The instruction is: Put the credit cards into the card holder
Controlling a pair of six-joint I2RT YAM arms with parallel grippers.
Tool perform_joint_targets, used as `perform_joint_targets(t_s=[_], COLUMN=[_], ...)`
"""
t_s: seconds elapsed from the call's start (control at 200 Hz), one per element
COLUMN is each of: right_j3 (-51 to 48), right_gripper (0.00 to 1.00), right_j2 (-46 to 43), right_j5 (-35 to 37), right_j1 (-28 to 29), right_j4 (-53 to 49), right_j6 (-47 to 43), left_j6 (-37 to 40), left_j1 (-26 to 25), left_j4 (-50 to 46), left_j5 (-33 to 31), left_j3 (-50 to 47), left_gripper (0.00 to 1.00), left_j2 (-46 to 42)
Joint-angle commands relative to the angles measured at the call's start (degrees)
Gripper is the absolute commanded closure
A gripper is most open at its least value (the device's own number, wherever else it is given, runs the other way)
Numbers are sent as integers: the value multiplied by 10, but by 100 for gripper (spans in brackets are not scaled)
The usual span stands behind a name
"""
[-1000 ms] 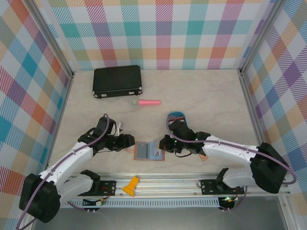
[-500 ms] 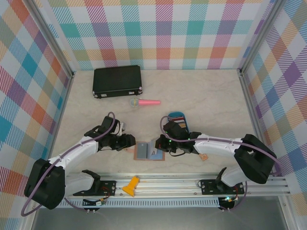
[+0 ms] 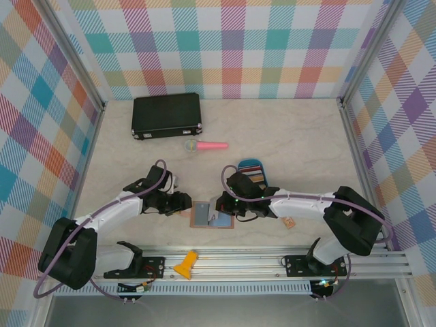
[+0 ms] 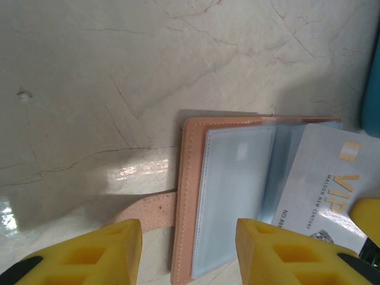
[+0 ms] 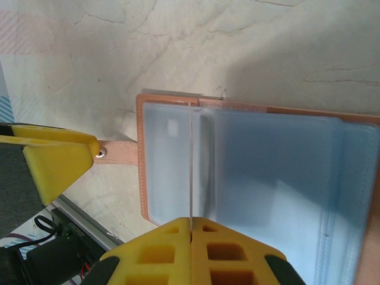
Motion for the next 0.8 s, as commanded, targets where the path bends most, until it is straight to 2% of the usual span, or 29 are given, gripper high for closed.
perform_joint_targets(t_s=[0.0, 0.22, 0.385, 0.49, 0.555, 0.655, 0.795], right_j3=[19, 24, 24, 24, 24, 24, 17], right_gripper=[100, 100, 100, 100, 100, 100, 100], right_j2=[3, 9, 10, 6, 4, 1, -2], right_j5=[3, 4, 1, 1, 3, 4, 2], right_j1=[4, 4, 5, 5, 6, 6, 6], right_j4=[6, 2, -1, -1, -3, -6, -3], right_j6=[-11, -18, -18, -18, -20, -21, -20], left_j6=[-3, -3, -9, -12, -10, -8, -10], left_j1=[4, 4, 3, -4, -11, -13, -13], left_j4=[-16, -21, -3, 6, -4, -43, -38], left_j5=[-20, -14, 33, 40, 29, -26, -35], left_j3=[-6, -3, -8, -16, -12, 3, 2], left_gripper=[54, 53, 53, 52, 52, 52, 51], left_j2=[12, 15, 2, -1, 12, 25, 30])
